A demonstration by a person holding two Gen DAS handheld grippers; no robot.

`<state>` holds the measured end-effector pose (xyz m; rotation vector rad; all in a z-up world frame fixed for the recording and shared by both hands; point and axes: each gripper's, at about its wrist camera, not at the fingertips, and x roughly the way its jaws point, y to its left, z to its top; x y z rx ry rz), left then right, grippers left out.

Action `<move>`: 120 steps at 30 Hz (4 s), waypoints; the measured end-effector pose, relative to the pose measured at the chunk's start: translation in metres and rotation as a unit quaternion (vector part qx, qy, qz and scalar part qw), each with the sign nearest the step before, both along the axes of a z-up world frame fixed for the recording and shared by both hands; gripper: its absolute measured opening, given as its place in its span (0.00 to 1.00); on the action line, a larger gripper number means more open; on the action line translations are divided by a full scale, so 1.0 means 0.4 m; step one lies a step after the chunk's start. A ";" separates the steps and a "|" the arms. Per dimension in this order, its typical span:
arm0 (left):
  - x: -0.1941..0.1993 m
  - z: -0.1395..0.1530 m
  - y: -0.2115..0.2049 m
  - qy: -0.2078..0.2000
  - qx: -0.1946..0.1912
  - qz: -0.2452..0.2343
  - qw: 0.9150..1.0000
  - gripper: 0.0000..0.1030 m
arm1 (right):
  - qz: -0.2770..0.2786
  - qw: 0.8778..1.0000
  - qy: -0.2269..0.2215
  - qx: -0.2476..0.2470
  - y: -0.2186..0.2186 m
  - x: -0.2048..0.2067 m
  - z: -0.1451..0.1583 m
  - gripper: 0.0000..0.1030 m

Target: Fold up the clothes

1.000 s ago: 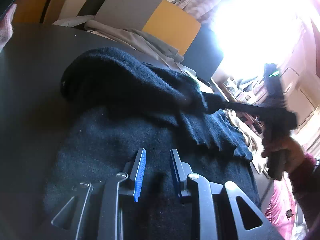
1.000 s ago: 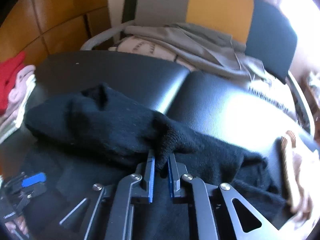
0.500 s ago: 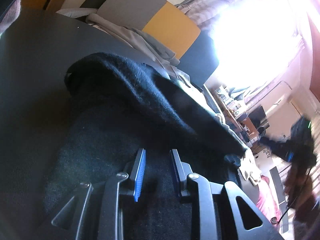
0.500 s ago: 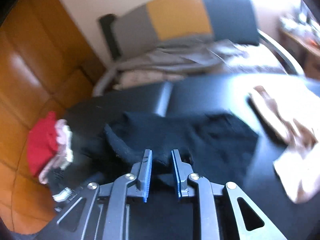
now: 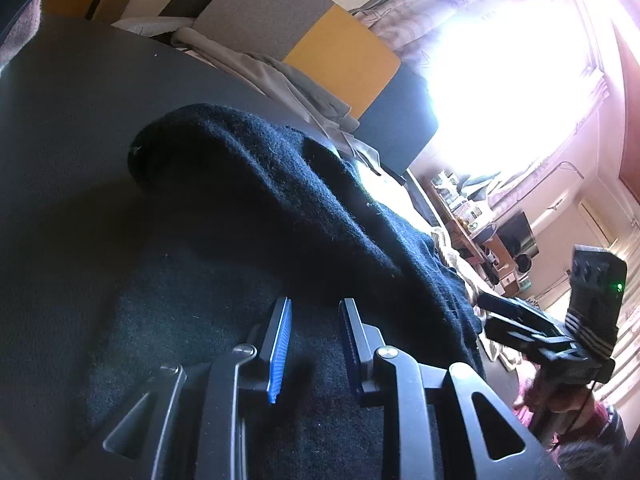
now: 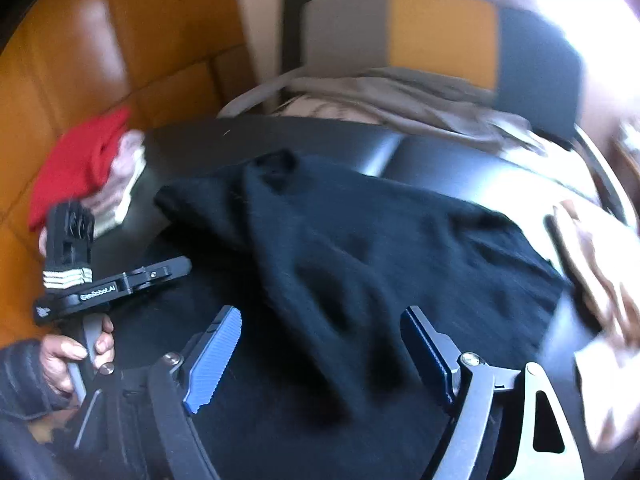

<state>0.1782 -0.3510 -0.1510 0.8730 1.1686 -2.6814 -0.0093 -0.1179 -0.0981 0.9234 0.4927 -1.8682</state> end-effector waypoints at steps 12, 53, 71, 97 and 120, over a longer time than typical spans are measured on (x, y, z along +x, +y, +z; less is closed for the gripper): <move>0.116 0.017 0.003 -0.019 0.007 -0.006 1.000 0.26 | 0.022 0.996 0.037 0.082 -0.090 0.031 -0.012 0.04; -0.284 0.243 -0.025 -0.194 -0.437 -0.449 0.754 0.33 | -0.016 0.975 -0.214 -0.058 0.255 0.220 -0.130 0.88; -0.362 0.117 0.055 -0.255 -0.461 -0.622 0.579 0.28 | 0.019 0.953 -0.298 -0.058 0.247 0.179 -0.142 1.00; -0.187 0.228 -0.111 -0.127 -0.363 -0.339 0.859 0.05 | -0.115 0.969 -0.214 -0.036 0.302 0.145 -0.120 0.41; -0.211 0.255 -0.280 -0.130 -0.293 -0.168 0.932 0.01 | -0.091 0.994 -0.019 0.057 0.126 -0.202 0.068 0.04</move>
